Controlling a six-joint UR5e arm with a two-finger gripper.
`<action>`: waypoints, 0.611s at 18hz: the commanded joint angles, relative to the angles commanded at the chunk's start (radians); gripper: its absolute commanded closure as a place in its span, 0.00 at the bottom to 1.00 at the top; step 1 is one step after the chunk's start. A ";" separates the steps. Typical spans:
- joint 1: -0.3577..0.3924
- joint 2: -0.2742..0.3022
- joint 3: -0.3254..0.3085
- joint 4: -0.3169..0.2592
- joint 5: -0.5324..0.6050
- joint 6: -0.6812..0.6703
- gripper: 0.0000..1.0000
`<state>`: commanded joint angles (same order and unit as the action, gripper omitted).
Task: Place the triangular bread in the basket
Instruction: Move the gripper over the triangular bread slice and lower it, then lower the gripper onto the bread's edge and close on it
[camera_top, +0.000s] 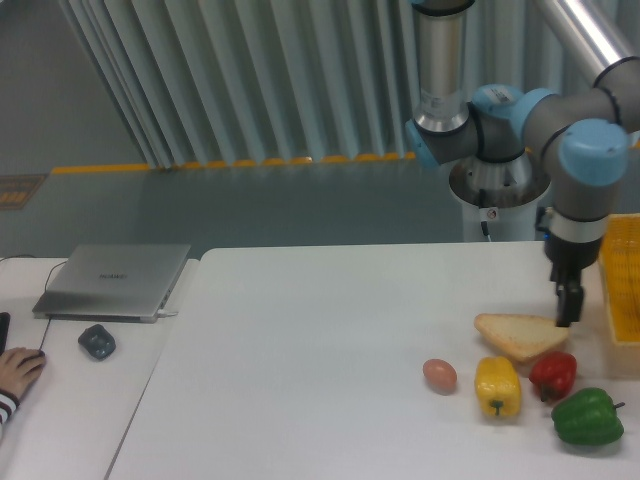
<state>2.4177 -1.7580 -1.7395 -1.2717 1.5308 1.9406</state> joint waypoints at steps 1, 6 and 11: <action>-0.035 0.003 -0.002 0.000 0.035 -0.020 0.00; -0.124 -0.009 -0.003 0.002 0.054 -0.061 0.00; -0.192 -0.077 -0.003 0.003 0.078 -0.131 0.00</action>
<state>2.2258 -1.8345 -1.7426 -1.2686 1.6091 1.8101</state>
